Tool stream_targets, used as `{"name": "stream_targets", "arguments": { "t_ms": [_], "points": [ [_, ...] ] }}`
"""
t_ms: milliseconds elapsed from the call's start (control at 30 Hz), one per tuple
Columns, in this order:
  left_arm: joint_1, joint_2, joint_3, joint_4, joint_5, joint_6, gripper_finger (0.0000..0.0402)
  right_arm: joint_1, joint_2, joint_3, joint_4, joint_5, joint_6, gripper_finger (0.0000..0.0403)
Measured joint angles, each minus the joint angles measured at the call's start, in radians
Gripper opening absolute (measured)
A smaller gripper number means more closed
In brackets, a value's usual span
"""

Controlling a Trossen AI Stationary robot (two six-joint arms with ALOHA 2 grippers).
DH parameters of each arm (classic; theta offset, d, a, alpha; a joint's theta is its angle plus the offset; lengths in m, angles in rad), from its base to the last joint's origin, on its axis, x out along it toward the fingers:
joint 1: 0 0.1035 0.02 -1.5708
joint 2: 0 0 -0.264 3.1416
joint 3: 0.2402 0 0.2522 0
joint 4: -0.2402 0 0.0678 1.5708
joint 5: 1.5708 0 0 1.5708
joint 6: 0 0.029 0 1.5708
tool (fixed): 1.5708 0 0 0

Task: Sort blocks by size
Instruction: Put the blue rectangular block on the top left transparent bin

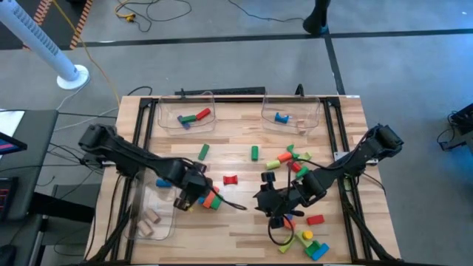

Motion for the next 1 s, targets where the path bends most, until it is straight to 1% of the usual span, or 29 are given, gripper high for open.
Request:
{"name": "stream_targets", "arguments": {
  "t_ms": [133, 233, 467, 567, 633, 867, 1000],
  "points": [
    [0.0, 0.064, 0.0, 0.025, 0.011, 0.021, 0.0187, 0.007, 0.0, 0.0, -0.002, 0.0, 0.0, 0.0207],
    [0.0, 0.089, 0.0, 0.048, 0.012, 0.039, 0.0195, 0.009, 0.0, 0.0, -0.003, 0.0, -0.001, 0.0207],
    [0.0, 0.089, 0.0, 0.135, 0.025, 0.056, 0.0249, 0.009, 0.0, 0.0, -0.004, 0.0, -0.001, 0.0207],
    [0.0, 0.089, 0.0, 0.133, 0.056, 0.048, 0.0261, 0.009, 0.0, 0.0, -0.006, 0.0, 0.001, 0.0207],
    [0.0, 0.089, 0.0, 0.137, 0.094, 0.039, 0.0262, 0.009, 0.0, 0.0, -0.008, 0.0, 0.004, 0.0207],
    [0.002, 0.089, -0.027, 0.174, 0.165, -0.024, 0.0247, 0.009, 0.0, 0.0, -0.007, 0.0, 0.004, 0.0207],
    [0.003, 0.09, -0.051, 0.199, 0.173, -0.03, 0.0239, 0.009, 0.0, 0.0, -0.005, 0.0, 0.007, 0.0207]
  ]
}}
